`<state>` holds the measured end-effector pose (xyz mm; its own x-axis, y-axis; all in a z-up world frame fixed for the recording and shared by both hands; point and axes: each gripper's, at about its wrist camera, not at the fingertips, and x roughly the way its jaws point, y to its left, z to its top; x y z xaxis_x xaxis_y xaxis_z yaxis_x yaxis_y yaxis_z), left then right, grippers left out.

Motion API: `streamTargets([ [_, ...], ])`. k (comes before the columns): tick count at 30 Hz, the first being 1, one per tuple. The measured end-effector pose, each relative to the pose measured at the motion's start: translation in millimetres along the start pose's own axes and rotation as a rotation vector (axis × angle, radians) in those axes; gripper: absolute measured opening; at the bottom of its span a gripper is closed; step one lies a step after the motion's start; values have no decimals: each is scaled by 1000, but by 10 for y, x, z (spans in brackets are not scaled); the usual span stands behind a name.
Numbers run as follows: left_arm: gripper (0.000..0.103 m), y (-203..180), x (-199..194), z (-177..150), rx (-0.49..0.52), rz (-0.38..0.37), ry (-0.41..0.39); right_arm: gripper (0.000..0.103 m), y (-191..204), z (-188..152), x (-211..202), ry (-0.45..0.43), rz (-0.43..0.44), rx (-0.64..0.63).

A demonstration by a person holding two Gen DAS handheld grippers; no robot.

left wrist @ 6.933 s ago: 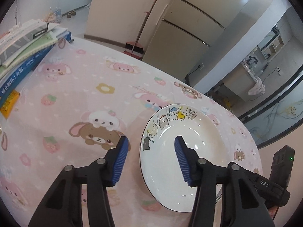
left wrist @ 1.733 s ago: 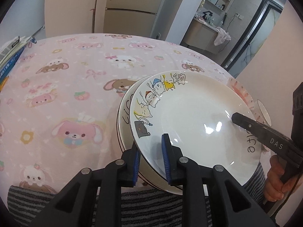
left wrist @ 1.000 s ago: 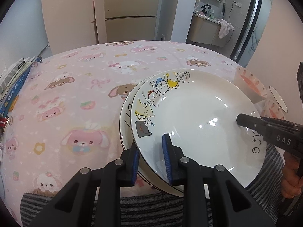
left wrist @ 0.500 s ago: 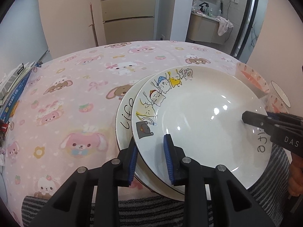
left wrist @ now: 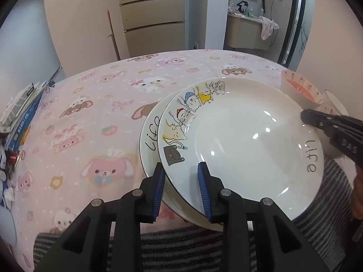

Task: Organize plates and bowls
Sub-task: 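Lower the cartoon-rimmed plate onto the 'Life' plate stack with both tools, then open both tools and release the plate onto the stack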

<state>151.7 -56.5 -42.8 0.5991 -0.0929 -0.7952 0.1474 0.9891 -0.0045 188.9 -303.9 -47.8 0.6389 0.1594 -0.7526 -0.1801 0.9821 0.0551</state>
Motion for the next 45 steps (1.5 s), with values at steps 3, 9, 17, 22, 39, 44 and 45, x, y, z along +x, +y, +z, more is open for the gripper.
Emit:
streamTargets([
  [3, 32, -6, -90, -55, 0, -6, -16, 7, -3, -8, 9, -2, 5, 2],
  [9, 32, 57, -103, -40, -38, -35, -12, 6, -30, -1, 11, 8, 31, 30],
  [17, 39, 188, -160, -44, -58, 63, -28, 7, 50, -11, 31, 2, 14, -3],
  [22, 40, 300, -150, -40, -103, 10, -22, 7, 53, -14, 34, 3, 15, -6],
  [39, 42, 314, 92, -64, -153, -72, 48, 14, 59, -54, 216, 87, 102, 18],
  [44, 53, 173, 95, -76, -82, -20, 21, 27, 48, -50, 244, 89, 69, 16],
  [45, 53, 160, 95, -78, -76, -5, 17, 31, 50, -50, 249, 88, 62, 12],
])
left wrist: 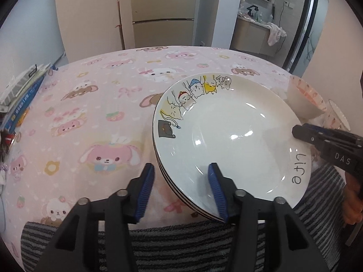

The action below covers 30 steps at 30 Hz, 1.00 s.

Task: Organize plates and bowls
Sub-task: 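Open both tools and release the plate onto the stack, then raise both tools away from the plates toward the pink bowls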

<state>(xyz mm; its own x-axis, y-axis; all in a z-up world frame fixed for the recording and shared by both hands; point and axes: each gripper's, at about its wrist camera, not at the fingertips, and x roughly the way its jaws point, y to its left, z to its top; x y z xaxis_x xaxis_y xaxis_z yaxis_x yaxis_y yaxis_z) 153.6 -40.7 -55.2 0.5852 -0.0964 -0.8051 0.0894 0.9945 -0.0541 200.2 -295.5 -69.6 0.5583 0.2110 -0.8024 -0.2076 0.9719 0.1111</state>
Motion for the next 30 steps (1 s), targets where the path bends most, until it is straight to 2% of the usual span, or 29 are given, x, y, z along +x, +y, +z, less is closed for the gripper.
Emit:
streamTargets([
  [3, 54, -8, -72, 1, 5, 32, -48, 34, -19, 2, 11, 4, 2, 9],
  [6, 55, 8, -219, 12, -5, 36, -136, 34, -95, 14, 9, 11, 109, 64],
  [7, 57, -3, -283, 16, 2, 45, -175, 34, -109, 20, -4, 5, 130, 75],
  [9, 70, -44, -428, 3, 18, 57, -262, 35, -110, 29, -65, -32, 135, 79],
  [11, 81, -86, -565, -18, 39, 66, -344, 37, -94, 33, -165, -91, 112, 71],
  [17, 89, -136, -944, -132, 43, 83, -590, 47, -57, 48, -498, -287, 40, 58],
  [20, 91, -100, -1063, -166, 12, 78, -671, 47, 9, 29, -661, -387, -40, 19],
  [22, 92, -114, -1088, -183, 16, 100, -699, 47, 26, 16, -754, -446, -37, 9],
  [23, 96, -132, -1098, -189, 24, 104, -707, 48, 28, 9, -796, -471, -26, 9],
  [25, 103, -159, -1096, -188, 44, 93, -710, 56, 26, -8, -887, -522, -14, 10],
  [29, 103, -161, -1180, -235, 41, 84, -752, 74, 9, -31, -1011, -599, -21, 22],
  [30, 103, -157, -1193, -244, 35, 90, -760, 82, -6, -29, -1031, -615, -24, 34],
])
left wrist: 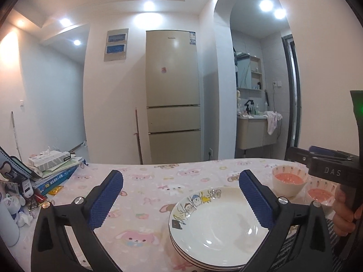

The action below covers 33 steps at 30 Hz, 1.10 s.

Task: Organize plates and bowls
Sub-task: 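Raise both tools away from the plates toward the pink bowls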

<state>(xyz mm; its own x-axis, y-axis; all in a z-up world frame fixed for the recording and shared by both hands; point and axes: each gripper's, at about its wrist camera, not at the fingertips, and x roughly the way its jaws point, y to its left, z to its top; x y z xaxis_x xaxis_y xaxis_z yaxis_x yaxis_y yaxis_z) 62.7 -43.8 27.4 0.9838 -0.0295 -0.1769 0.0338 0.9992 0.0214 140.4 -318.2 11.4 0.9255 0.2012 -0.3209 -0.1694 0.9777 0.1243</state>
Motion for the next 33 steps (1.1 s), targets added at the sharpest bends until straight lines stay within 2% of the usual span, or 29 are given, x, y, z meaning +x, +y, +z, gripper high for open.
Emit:
streamTargets([
  [1, 103, 6, -11, 0, -2, -1, -3, 92, -10, 5, -13, -15, -3, 12],
  [5, 103, -31, -24, -4, 13, -2, -7, 102, -49, 20, -62, -62, -25, 44],
  [10, 103, -72, -57, -14, 29, -5, -24, 103, 23, 20, -94, -88, -44, -9],
  [14, 103, -76, -66, -9, 26, -47, -6, 103, 98, 9, -118, -92, -42, -64],
  [21, 103, -115, -291, 123, 29, -35, -66, 102, 98, 6, -233, -82, -4, -82],
  [25, 103, -194, -452, 276, 39, -47, -77, 101, 62, 48, -506, -124, -14, -80],
  [27, 103, -253, -525, 355, 40, -81, -68, 101, 52, 66, -665, -152, -47, -97],
  [33, 103, -479, -715, 539, 74, -106, -96, 101, -13, 146, -1074, -205, -103, -158],
])
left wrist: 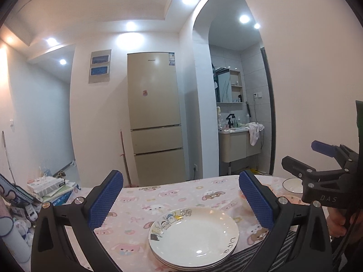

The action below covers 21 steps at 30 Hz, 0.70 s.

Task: Organize plates and bowls
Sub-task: 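Raise both tools away from the plates toward the pink bowls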

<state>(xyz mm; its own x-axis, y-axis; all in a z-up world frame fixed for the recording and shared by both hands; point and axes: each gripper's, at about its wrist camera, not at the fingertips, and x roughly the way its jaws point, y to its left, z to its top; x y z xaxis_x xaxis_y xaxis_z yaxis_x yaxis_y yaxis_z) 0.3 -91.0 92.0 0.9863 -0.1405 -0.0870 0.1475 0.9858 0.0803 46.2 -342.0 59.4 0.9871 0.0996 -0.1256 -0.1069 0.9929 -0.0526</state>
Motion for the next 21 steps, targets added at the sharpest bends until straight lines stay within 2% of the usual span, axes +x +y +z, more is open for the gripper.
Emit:
streamTargets([
  [4, 103, -153, -17, 175, 27, -32, -11, 101, -116, 141, -195, -28, -27, -6],
  [10, 103, -276, 40, 403, -2, -90, -16, 99, -378, 309, -387, -33, -9, 61],
  [18, 103, -520, 246, 398, -11, -161, 20, 90, -701, 238, -494, -34, -74, 103],
  [21, 103, -615, 447, 450, -15, -233, 43, 89, -838, 259, -428, -19, -77, 117],
])
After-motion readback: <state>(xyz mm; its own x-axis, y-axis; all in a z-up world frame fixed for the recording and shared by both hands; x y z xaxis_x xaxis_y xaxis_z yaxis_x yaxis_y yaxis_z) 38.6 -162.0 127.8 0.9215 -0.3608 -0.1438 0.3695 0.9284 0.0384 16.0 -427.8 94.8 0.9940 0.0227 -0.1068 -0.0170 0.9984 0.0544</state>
